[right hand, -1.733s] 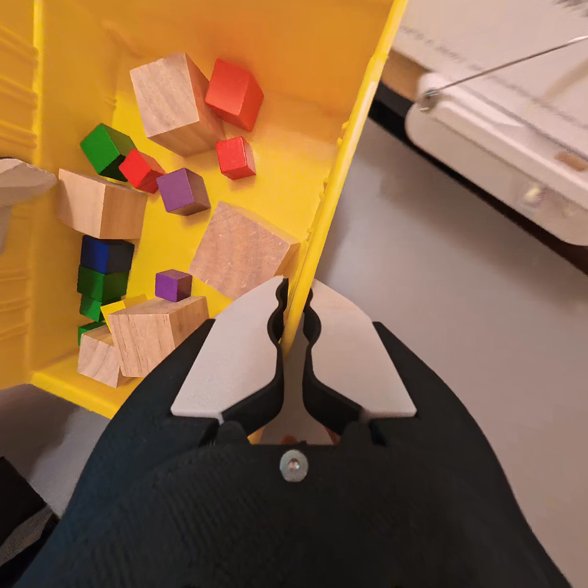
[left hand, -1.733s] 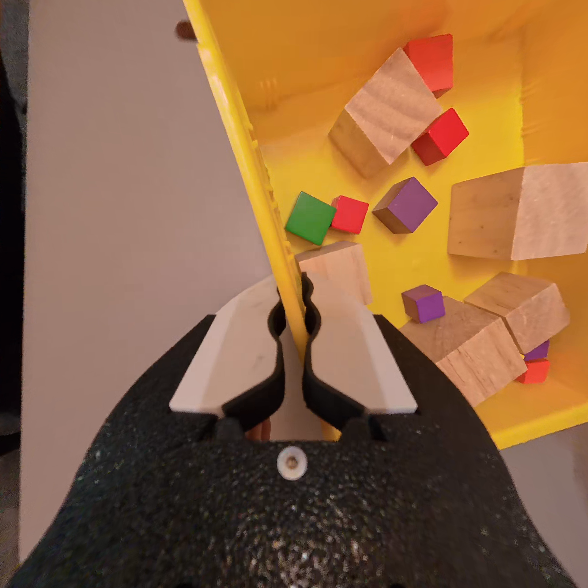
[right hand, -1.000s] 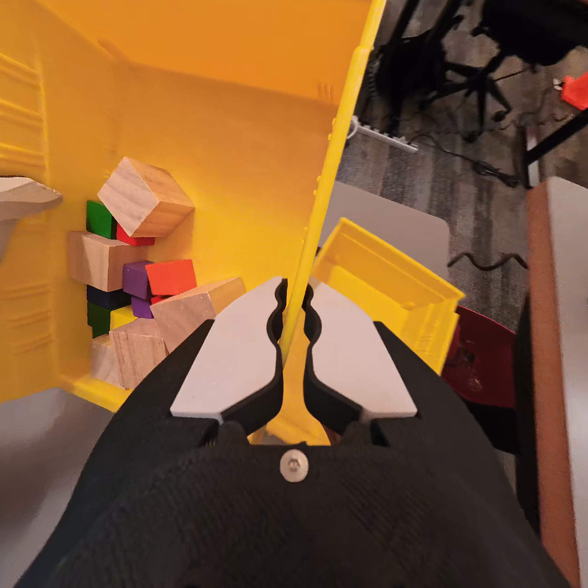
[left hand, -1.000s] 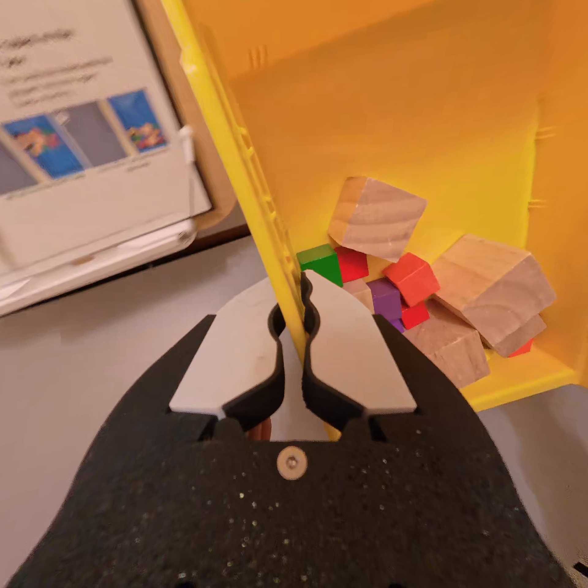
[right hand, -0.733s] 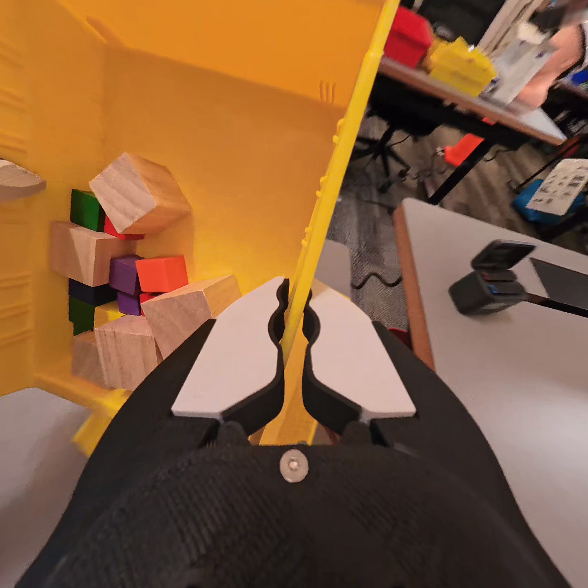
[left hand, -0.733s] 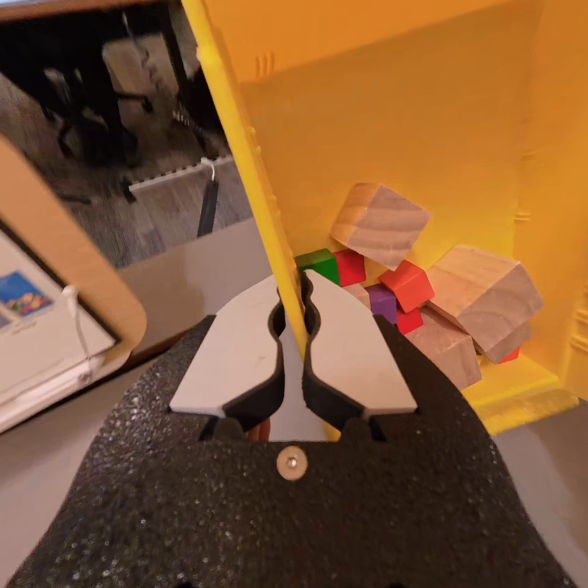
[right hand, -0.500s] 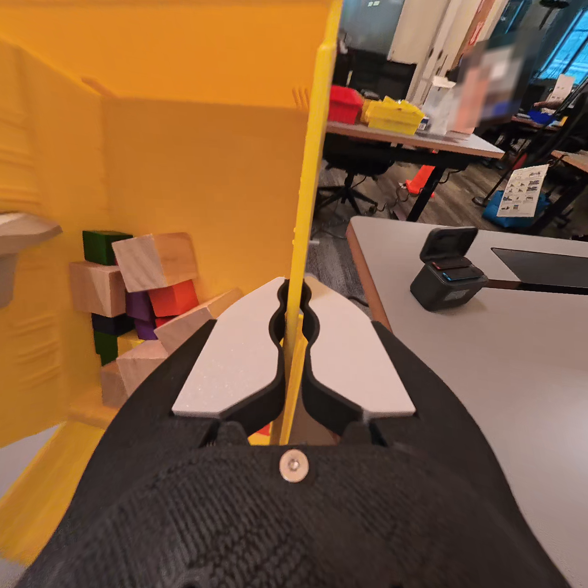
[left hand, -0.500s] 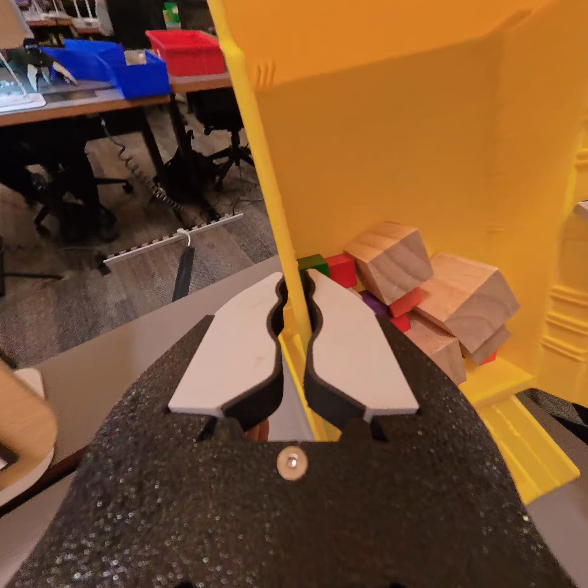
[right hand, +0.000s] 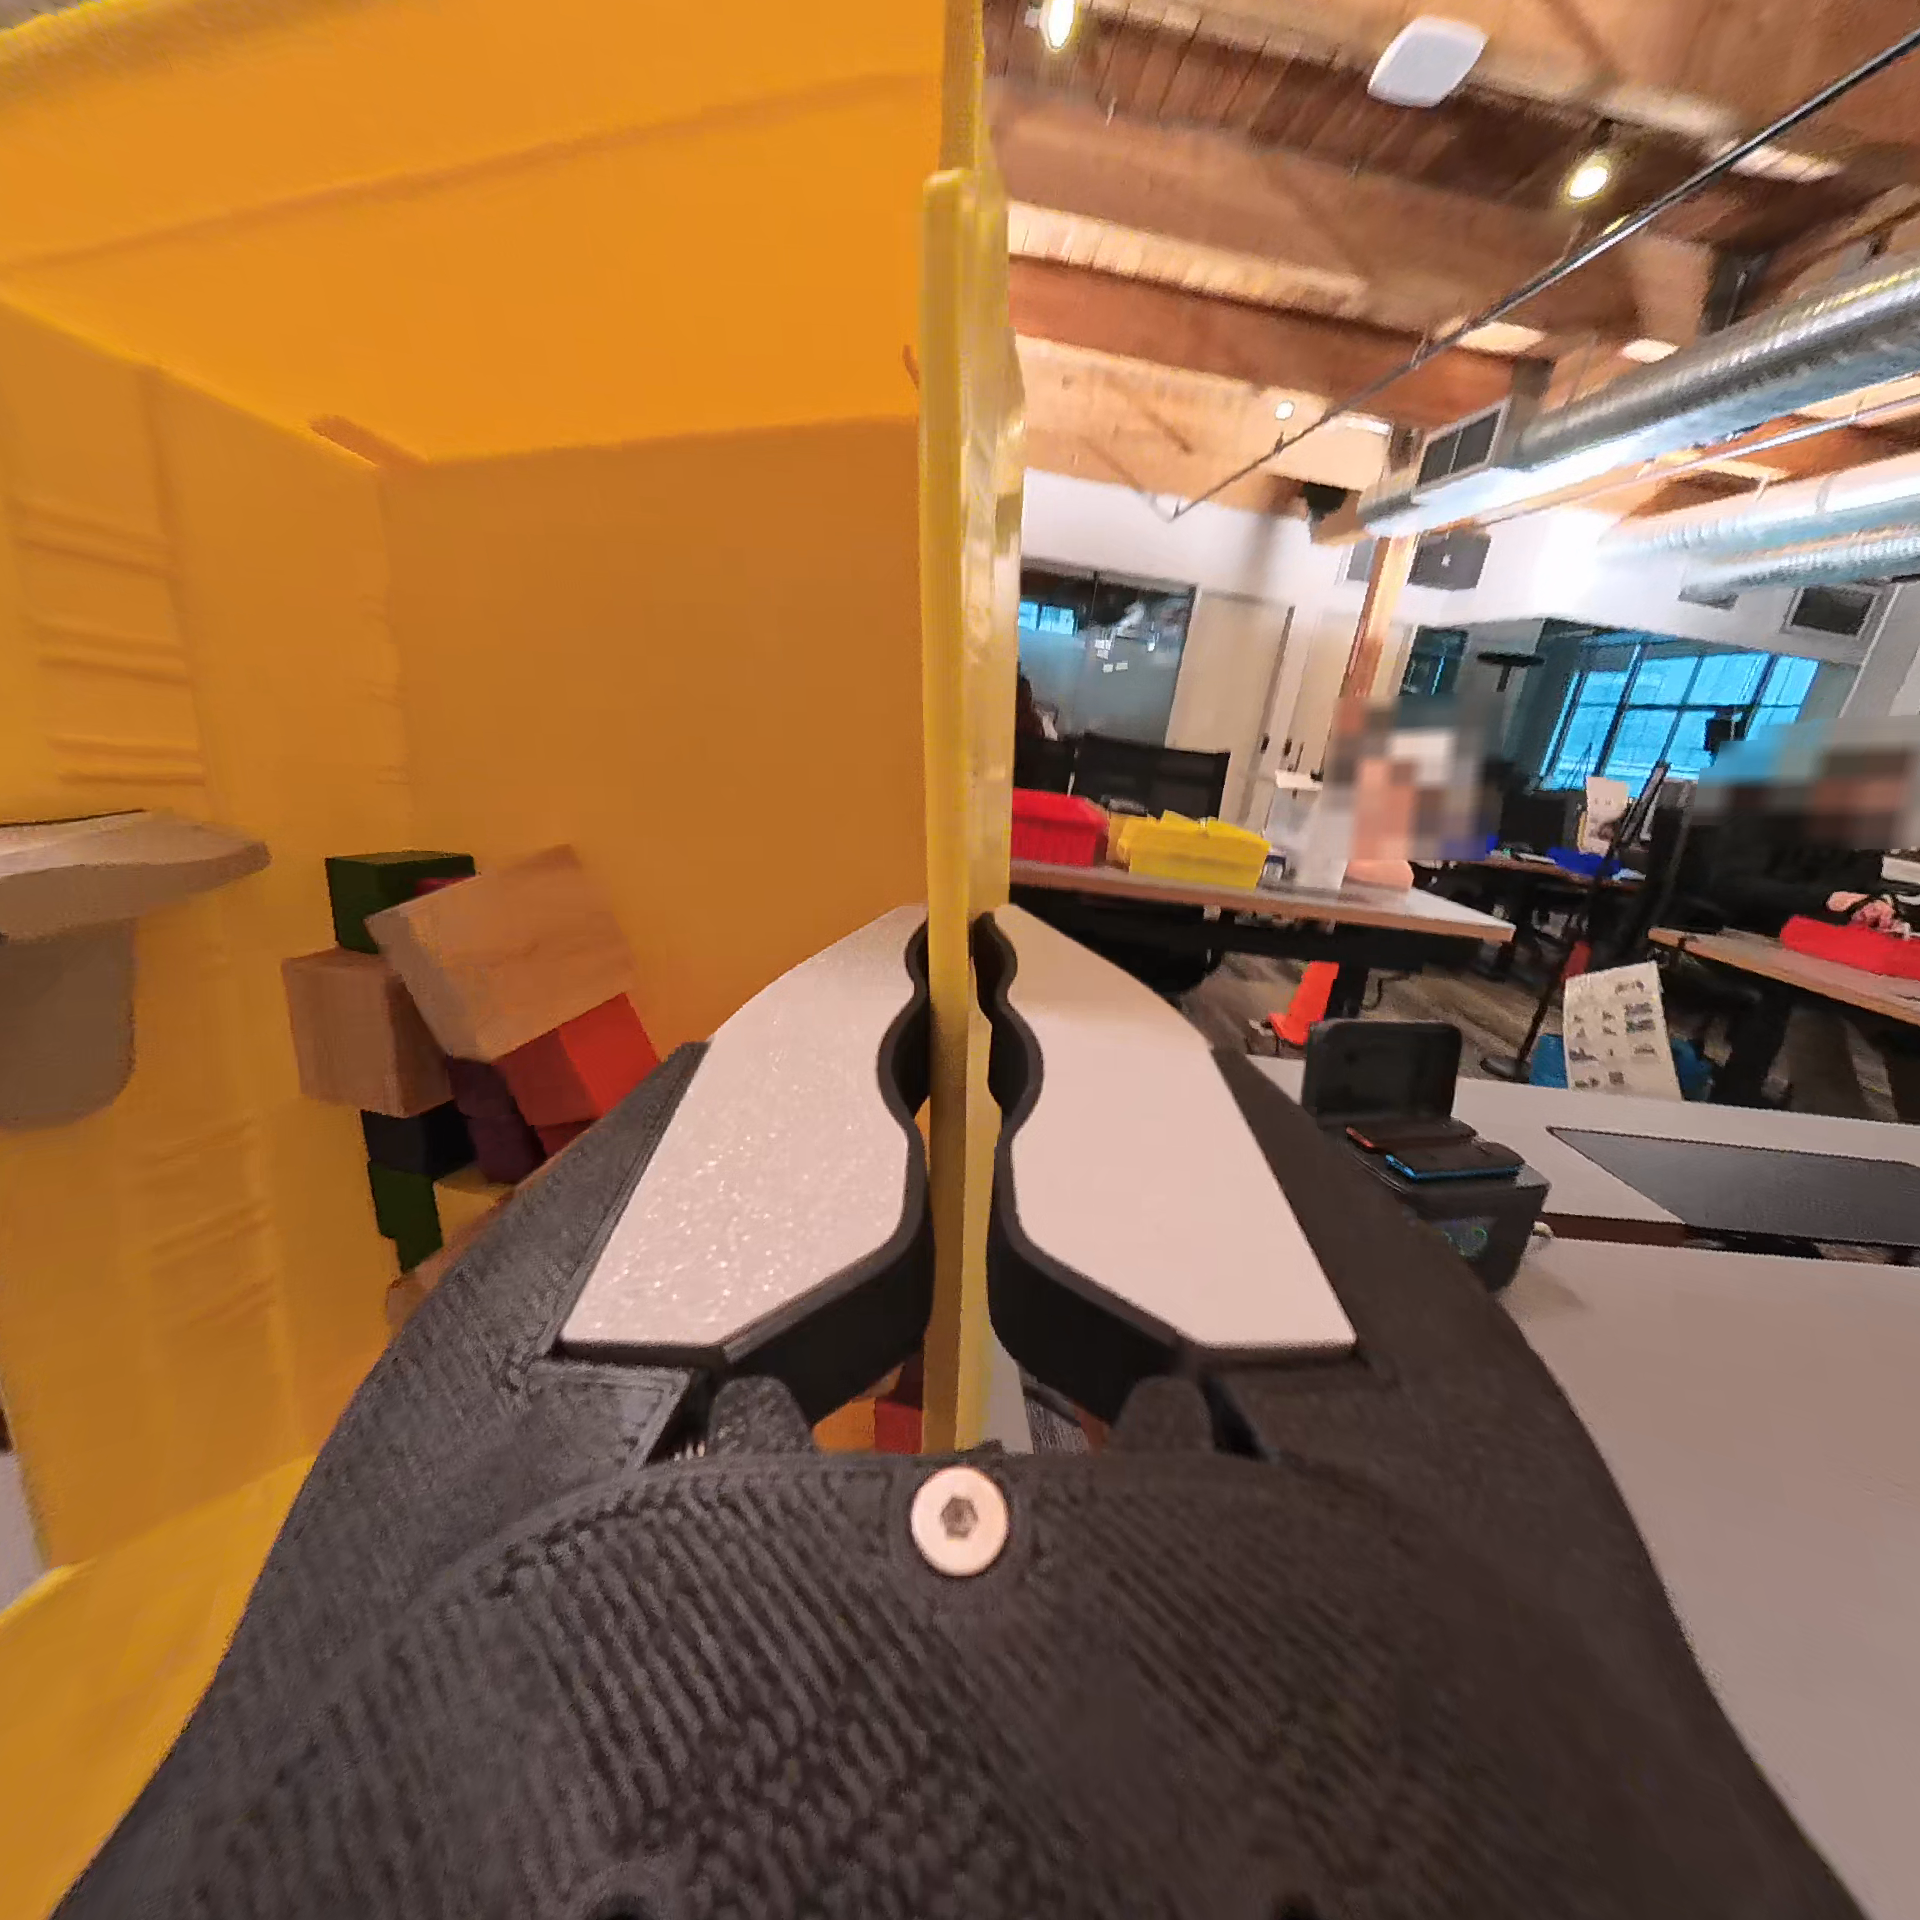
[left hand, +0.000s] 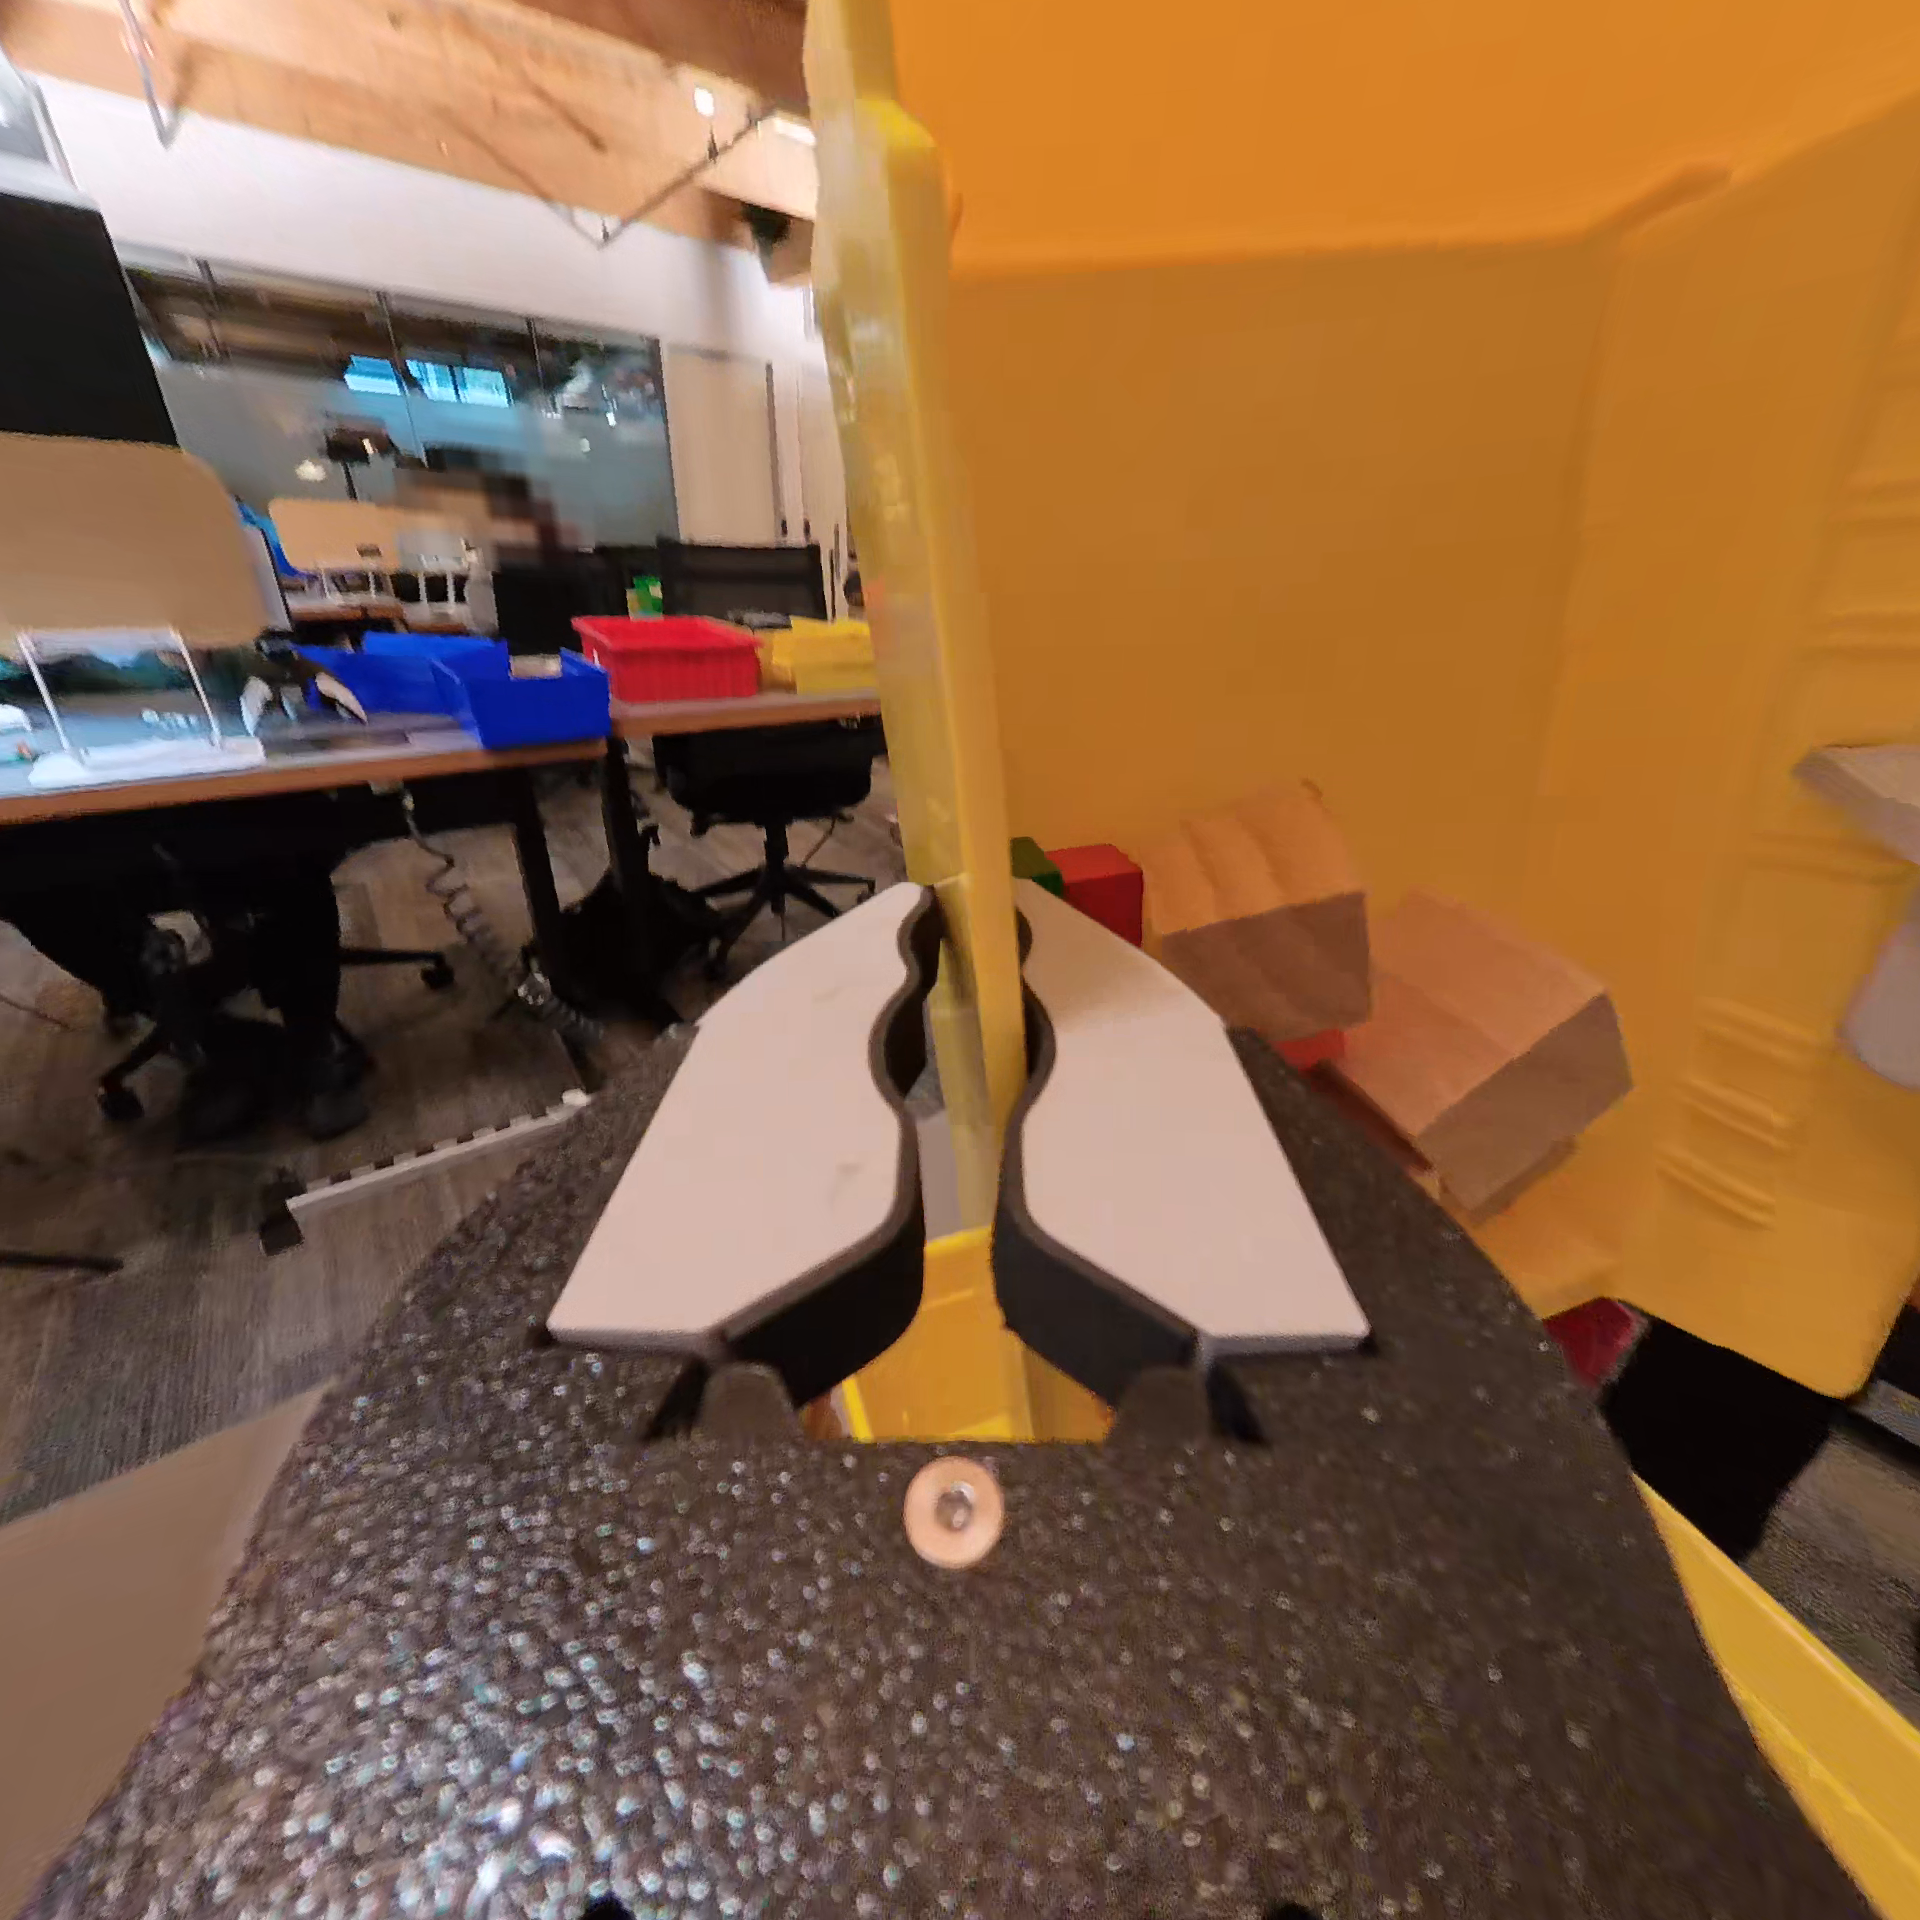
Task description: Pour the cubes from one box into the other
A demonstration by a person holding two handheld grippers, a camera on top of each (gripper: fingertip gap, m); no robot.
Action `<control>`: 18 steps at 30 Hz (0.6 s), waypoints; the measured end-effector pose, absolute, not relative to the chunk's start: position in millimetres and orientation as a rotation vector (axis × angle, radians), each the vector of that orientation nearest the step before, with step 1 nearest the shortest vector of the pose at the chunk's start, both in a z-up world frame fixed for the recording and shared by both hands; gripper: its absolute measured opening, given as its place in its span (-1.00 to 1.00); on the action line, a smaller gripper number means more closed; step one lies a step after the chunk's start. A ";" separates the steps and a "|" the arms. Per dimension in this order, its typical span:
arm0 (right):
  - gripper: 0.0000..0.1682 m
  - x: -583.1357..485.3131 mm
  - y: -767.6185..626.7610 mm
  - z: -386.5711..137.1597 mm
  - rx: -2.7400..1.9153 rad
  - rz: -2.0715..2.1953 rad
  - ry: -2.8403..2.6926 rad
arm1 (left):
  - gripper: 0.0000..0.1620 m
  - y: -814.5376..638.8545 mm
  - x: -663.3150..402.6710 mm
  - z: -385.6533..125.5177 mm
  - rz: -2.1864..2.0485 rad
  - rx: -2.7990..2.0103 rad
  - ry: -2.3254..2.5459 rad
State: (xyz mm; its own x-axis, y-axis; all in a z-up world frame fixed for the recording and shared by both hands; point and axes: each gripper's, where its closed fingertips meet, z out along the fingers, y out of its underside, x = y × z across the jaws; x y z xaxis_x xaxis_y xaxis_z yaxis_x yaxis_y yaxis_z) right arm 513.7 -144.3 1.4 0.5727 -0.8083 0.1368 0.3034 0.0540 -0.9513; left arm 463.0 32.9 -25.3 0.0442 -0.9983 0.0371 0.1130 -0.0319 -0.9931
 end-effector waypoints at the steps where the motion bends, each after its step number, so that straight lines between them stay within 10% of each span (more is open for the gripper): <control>1: -0.93 514.7 -145.9 1.7 -1.220 -0.900 0.510 | -0.89 31.1 463.0 -21.1 -1.250 -1.144 1.065; 18: -0.93 535.1 -142.3 -15.9 -1.157 -0.874 0.559 | -0.87 32.3 484.9 -54.3 -1.263 -1.166 1.090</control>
State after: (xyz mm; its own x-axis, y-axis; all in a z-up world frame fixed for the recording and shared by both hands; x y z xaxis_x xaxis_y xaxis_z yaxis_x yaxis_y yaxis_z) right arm 535.1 -142.3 -15.9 0.5619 -0.8255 0.0526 0.2992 0.1436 -0.9433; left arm 484.9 32.3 -54.3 0.0272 -0.9990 0.0364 0.1108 -0.0332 -0.9933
